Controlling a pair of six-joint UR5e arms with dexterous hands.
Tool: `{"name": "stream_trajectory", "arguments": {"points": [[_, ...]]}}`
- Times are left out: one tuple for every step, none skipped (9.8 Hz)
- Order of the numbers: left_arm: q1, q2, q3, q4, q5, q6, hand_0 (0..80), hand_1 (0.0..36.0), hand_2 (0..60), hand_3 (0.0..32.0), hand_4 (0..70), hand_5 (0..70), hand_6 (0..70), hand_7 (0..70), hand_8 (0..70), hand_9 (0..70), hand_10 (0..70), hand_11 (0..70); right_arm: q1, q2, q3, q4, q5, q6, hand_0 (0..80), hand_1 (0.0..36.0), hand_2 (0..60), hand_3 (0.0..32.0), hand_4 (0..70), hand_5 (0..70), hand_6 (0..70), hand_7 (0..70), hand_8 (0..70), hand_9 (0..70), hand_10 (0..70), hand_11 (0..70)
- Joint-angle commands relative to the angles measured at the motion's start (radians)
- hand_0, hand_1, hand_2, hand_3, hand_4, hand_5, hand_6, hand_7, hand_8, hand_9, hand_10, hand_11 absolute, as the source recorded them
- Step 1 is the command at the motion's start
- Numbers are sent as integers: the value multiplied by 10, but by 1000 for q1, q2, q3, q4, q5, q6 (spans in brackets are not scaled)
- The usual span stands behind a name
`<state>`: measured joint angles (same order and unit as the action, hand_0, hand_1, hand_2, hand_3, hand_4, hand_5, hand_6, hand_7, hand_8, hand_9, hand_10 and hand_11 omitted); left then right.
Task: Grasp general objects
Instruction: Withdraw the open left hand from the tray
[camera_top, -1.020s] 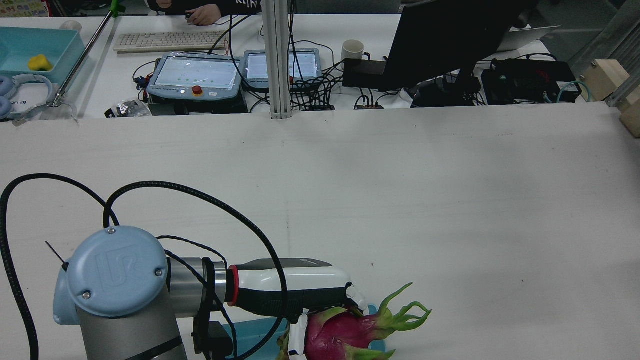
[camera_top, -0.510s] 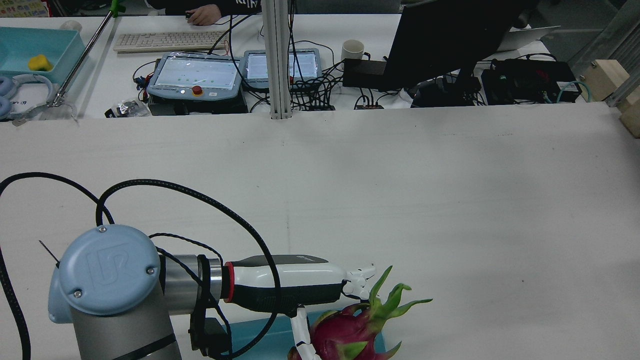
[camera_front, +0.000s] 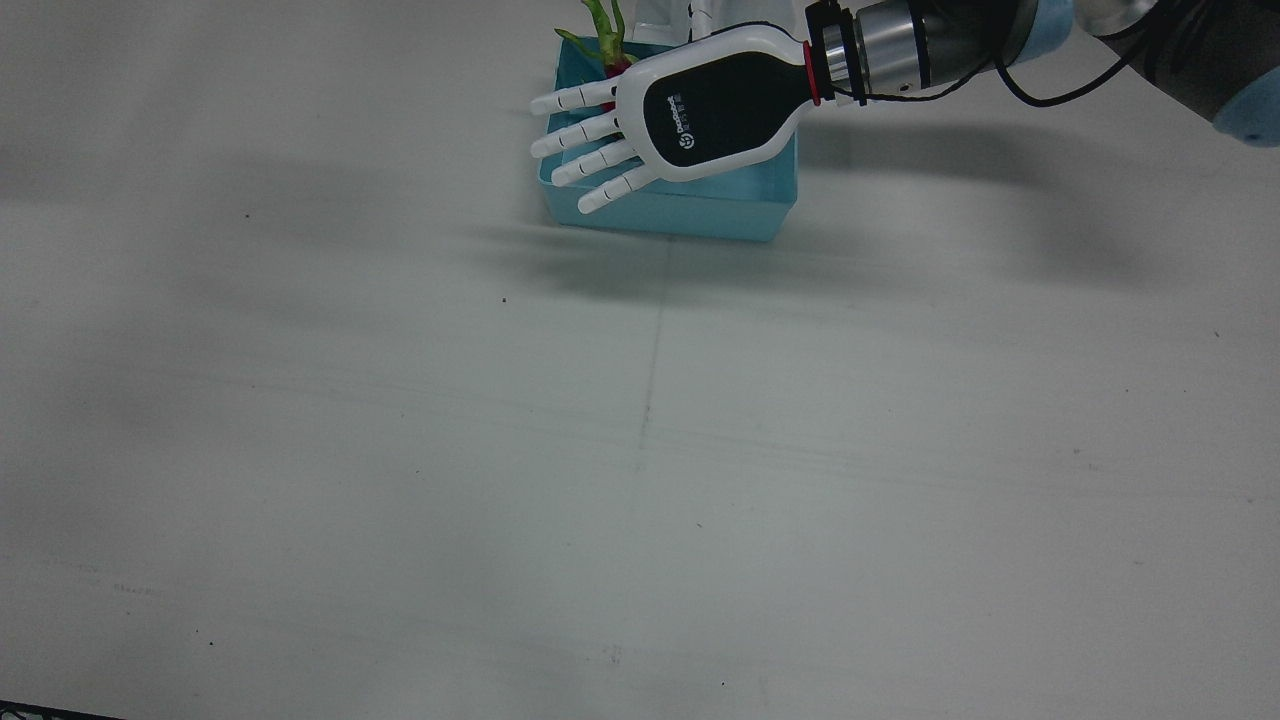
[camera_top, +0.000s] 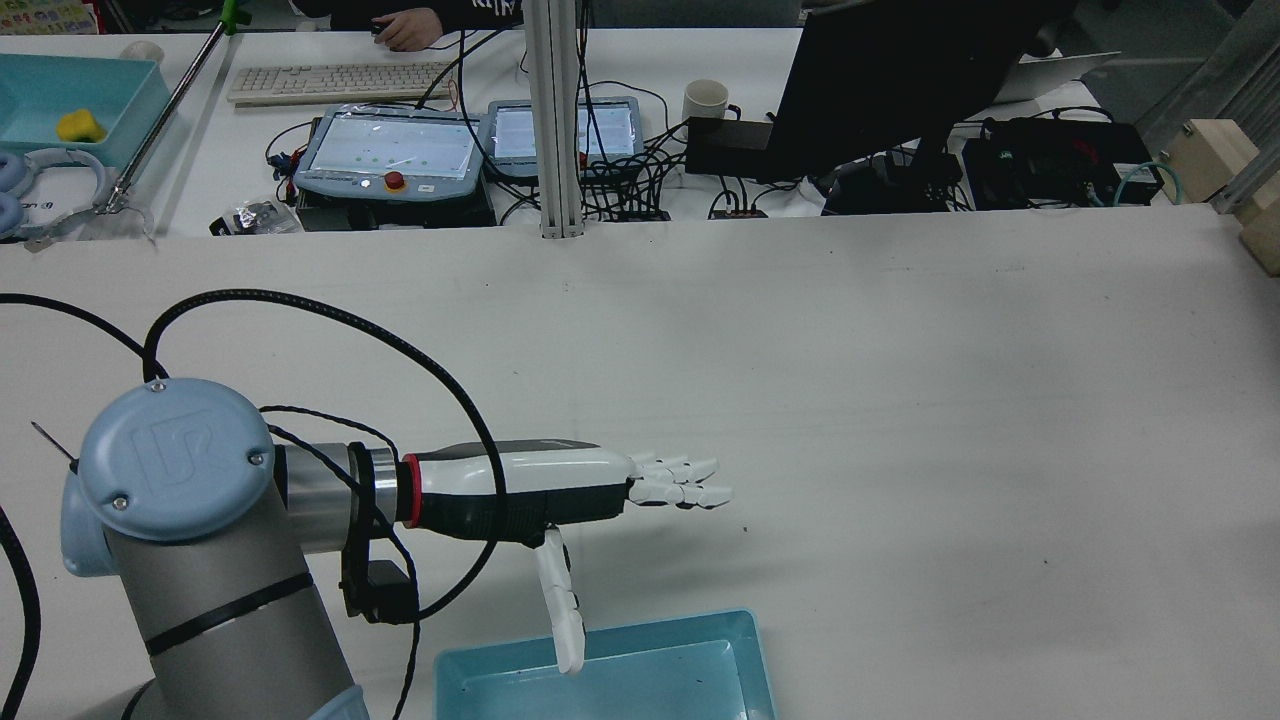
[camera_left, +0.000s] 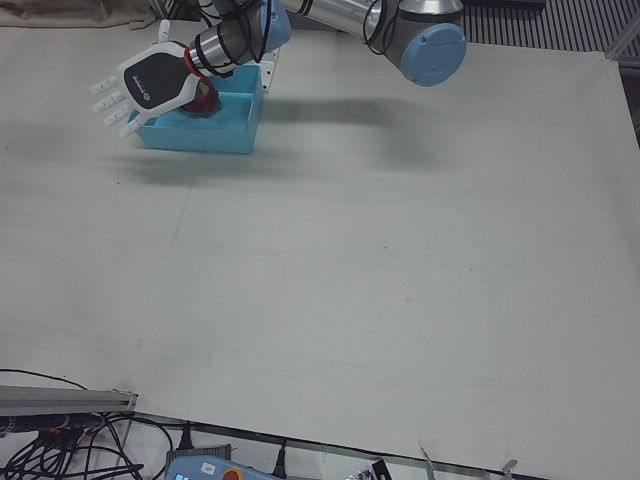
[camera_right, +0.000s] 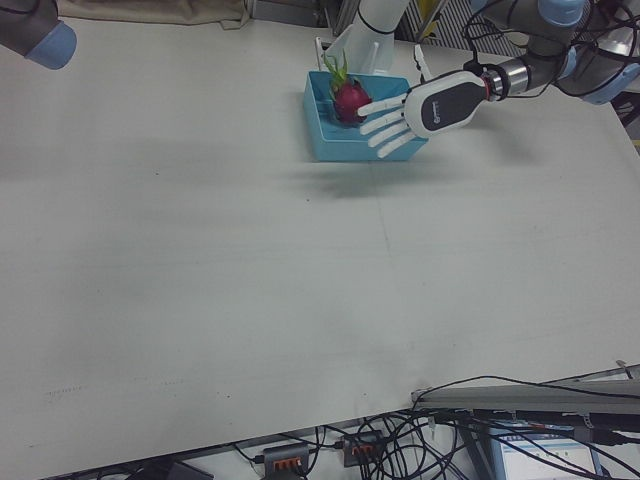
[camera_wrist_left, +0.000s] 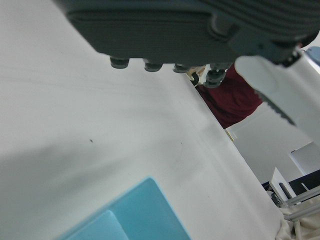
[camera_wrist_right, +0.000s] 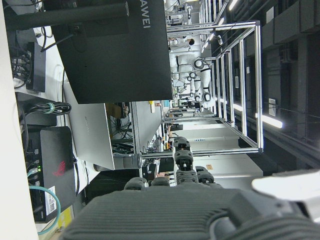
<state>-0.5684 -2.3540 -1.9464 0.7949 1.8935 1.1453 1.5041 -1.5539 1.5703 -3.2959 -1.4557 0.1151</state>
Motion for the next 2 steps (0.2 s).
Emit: {"name": "stream_trajectory", "arguments": {"points": [[-253,61,87,-159,41,-90,488,107,0,0,0,0,0,26,0,0,0,0,1,0,1,-1,0,0,0,0,0,0,0,0,0,0,0,0,0,0],[-318,80,143,-230,47,-140,486,106,0,0,0,0,0,63,0,0,0,0,-1,0,1,-1,0,0,0,0,0,0,0,0,0,0,0,0,0,0]]}}
